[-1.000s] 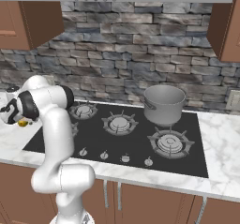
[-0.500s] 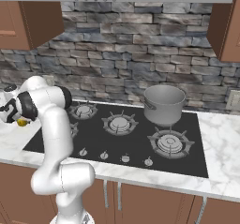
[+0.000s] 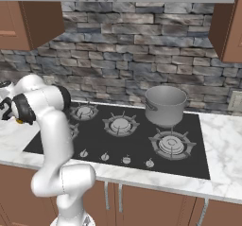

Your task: Turn on the burner for the pot on the stove. Wait thirty seconds for the pot to heat up. Then add the lemon to the pot.

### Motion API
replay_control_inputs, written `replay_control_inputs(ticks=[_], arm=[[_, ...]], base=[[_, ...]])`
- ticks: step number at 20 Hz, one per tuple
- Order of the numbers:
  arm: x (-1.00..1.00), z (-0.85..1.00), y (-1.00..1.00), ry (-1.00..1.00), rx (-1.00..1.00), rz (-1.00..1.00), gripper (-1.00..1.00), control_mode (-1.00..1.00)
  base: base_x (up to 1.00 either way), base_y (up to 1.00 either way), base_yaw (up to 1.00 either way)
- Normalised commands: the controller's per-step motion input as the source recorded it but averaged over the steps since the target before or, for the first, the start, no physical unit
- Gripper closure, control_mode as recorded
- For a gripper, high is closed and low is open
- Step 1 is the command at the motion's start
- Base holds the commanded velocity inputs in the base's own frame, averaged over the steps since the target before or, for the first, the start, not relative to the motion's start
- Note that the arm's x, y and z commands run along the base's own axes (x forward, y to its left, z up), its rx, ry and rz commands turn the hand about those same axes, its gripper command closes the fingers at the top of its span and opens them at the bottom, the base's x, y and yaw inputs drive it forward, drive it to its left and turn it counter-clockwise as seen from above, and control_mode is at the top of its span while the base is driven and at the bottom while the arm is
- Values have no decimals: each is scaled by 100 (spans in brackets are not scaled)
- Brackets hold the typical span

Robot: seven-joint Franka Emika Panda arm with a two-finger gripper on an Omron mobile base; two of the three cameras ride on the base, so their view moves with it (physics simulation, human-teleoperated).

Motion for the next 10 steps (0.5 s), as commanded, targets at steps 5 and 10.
replay_control_inputs(ticks=[5, 10], arm=[[0, 100, -50, -8, 0, -14, 100, -100], [-6, 100, -76, -5, 0, -13, 100, -100]], base=[[0, 0, 0], [0, 0, 0]])
